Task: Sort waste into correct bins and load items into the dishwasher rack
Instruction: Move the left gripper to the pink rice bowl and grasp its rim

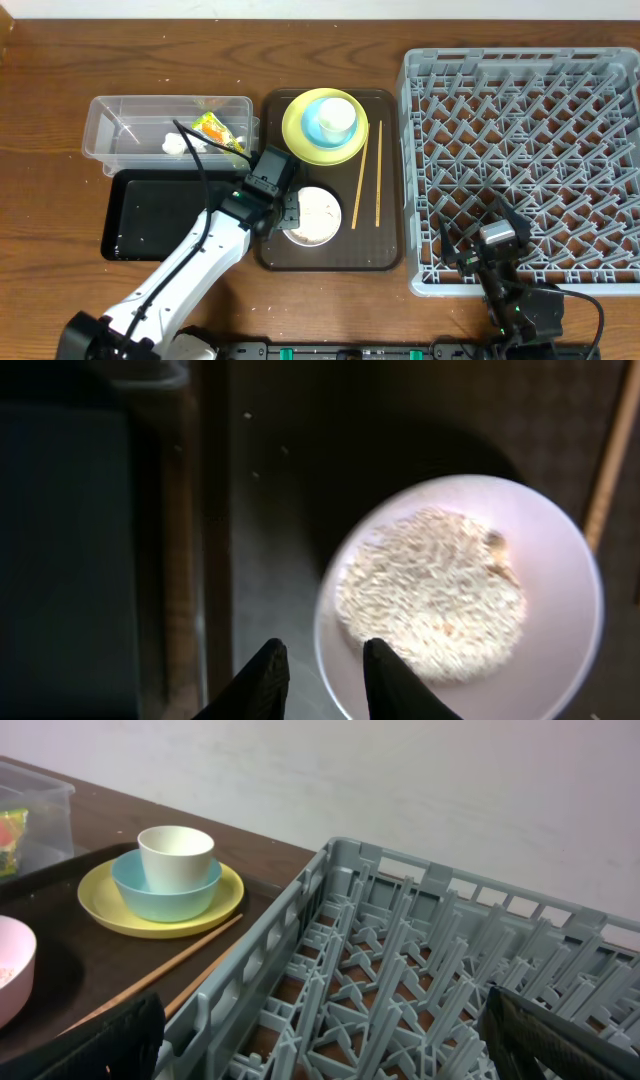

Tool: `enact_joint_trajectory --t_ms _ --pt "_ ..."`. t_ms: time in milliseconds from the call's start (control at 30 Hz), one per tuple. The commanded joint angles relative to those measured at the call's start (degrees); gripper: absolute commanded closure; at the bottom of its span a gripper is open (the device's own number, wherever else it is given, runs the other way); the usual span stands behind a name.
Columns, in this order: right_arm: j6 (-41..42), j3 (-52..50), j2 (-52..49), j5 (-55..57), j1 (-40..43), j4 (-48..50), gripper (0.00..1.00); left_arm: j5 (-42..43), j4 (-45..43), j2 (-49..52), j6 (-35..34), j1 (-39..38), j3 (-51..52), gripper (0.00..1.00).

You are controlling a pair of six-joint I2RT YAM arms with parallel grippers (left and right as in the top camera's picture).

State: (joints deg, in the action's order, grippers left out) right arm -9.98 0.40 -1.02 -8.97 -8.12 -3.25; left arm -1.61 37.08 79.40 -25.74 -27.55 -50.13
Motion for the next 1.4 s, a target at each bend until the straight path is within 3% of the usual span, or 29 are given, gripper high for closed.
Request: enact_joint_trajectory --t_ms 0,333,533,867,1000,1100,1133,1367 --pt "-0.6 -0.1 -0.1 0.0 -0.5 -0.2 0.01 -2.9 0.1 2.9 -1.0 -0.2 0.2 0.71" --pt "-0.6 -0.1 -0.1 0.0 -0.5 -0.2 0.01 2.7 -2.7 9.8 -1.2 -0.2 0.2 0.72" --pt "-0.6 -0.1 -0.1 0.0 -0.5 -0.2 0.01 1.7 -3.4 9.8 -1.1 -0.1 0.2 0.88" --pt "-0.6 -0.1 -0.1 0.0 -0.5 -0.2 0.01 -12.0 -5.4 9.8 -1.1 -0.1 0.1 0.90" --pt "-0.6 -0.1 -0.1 0.0 -0.5 -0.2 0.01 -14.8 -7.1 9.8 -1.1 -0.1 0.1 0.83" --pt "-0.6 -0.1 -0.1 0.0 -0.5 -0.2 0.01 -14.8 -7.7 9.7 -0.9 -0.1 0.1 0.48" --pt "-0.6 -0.1 -0.1 0.0 -0.5 -0.2 0.01 -14.8 -7.6 9.7 -0.9 -0.1 -0.1 0.43" --pt "-0.6 -0.1 -0.1 0.0 -0.5 -0.2 0.01 -12.6 -4.5 5.0 -1.0 -0.2 -4.4 0.46"
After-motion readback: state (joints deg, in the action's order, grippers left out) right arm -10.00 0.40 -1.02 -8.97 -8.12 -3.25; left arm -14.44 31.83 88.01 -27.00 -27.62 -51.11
